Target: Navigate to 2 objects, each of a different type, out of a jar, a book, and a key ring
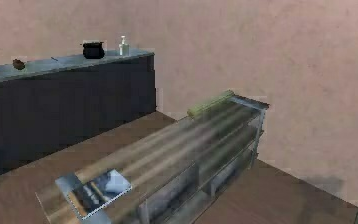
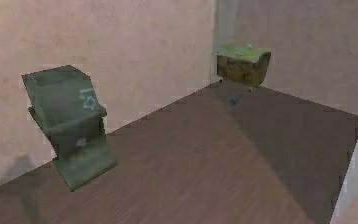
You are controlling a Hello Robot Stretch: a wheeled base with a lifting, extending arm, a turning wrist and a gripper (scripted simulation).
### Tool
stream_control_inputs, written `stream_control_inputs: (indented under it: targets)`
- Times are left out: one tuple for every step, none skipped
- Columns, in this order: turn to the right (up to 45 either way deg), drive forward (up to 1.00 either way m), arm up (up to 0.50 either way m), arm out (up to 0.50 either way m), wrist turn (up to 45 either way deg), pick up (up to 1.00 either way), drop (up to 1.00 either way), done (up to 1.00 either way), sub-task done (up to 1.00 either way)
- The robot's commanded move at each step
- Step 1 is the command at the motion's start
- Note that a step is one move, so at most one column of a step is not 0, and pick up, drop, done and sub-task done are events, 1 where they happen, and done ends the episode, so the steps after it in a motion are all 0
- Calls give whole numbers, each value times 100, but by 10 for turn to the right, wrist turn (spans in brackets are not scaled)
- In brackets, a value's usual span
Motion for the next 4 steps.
stream_control_inputs:
  targets:
    - [-240, 0, 0, 0, 0, 0, 0, 0, 0]
    - [0, 0, 0, 0, 0, 0, 0, 0, 100]
    - [-450, 0, 0, 0, 0, 0, 0, 0, 0]
    - [-450, 0, 0, 0, 0, 0, 0, 0, 0]
